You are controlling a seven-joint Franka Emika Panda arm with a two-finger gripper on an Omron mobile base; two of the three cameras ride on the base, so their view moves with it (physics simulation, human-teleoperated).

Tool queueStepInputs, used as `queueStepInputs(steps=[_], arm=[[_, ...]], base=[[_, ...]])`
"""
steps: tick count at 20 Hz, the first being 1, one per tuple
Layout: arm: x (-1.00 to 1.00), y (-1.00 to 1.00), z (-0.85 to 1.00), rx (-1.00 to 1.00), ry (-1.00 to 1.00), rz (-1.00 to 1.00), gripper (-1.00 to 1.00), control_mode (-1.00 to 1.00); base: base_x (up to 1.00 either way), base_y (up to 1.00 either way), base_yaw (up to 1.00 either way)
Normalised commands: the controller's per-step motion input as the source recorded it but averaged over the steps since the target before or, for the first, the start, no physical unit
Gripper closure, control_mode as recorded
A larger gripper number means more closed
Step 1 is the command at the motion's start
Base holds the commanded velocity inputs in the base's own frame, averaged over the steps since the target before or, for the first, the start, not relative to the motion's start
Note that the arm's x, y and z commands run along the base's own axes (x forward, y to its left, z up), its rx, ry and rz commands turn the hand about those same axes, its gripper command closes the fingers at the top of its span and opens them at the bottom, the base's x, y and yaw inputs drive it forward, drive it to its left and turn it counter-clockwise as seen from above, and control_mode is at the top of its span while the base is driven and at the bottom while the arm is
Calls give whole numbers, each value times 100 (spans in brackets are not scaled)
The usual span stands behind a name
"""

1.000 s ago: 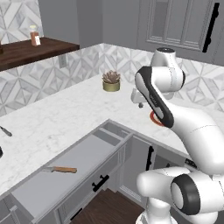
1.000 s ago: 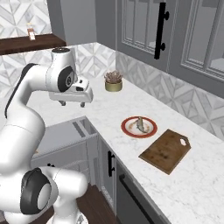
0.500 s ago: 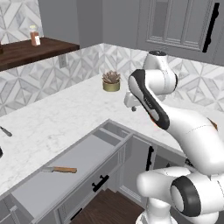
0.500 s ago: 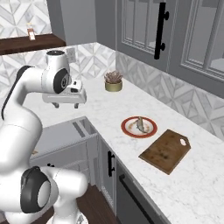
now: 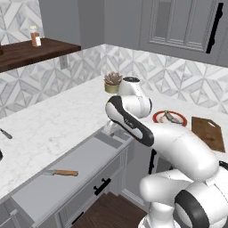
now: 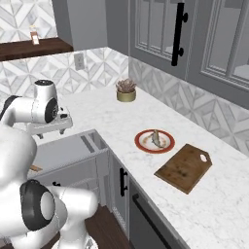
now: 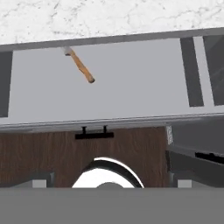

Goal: Pick up the knife from the drawer and place it on the cutting board. Then place the meat from the plate to the cutting board.

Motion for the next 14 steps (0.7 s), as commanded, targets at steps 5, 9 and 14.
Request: queueStepInputs(steps=[5,9,14], arm=[[8,77,-64,-11,7,35,-100,-100],[16,60,-63,-17,10,11,-100,-100],[3,45,-52,-12,1,1,-100,-100]], base=[[0,0,0],[0,0,0],[0,0,0]])
